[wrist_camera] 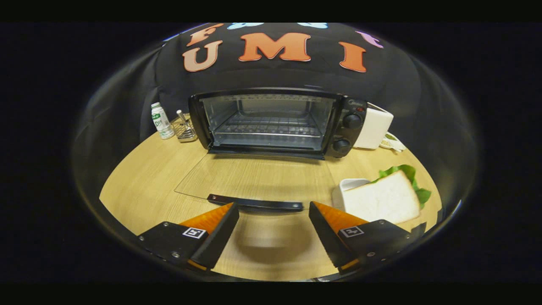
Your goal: Open the toaster oven, put the food inside, and close the toaster oven door.
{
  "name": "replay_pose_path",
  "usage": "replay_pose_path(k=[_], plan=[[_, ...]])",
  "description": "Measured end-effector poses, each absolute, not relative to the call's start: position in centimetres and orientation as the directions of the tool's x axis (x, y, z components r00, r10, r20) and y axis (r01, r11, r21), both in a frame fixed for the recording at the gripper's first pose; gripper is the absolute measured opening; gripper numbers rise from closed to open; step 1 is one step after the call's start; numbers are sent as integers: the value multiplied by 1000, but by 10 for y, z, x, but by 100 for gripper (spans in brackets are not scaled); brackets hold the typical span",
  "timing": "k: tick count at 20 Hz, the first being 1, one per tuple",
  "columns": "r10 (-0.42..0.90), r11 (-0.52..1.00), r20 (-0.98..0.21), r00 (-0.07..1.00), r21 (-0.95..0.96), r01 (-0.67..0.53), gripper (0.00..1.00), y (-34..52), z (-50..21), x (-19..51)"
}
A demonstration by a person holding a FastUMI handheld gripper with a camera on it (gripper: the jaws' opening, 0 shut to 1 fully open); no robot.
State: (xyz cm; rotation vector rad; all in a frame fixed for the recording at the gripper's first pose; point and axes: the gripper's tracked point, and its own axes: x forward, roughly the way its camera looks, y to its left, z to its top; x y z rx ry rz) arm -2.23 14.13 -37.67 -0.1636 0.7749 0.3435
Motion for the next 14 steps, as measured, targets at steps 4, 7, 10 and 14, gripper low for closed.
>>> replay_pose_path(k=[4,7,10,14], plan=[[259,924,-739,621,2,-383,99,82,-343,-13],[246,929,-760,601,7,-371,99,36,-322,-6],[230,935,-795,561,19,-355,99,-3,-314,1],[237,943,-850,470,86,-321,99,-32,-334,9]])
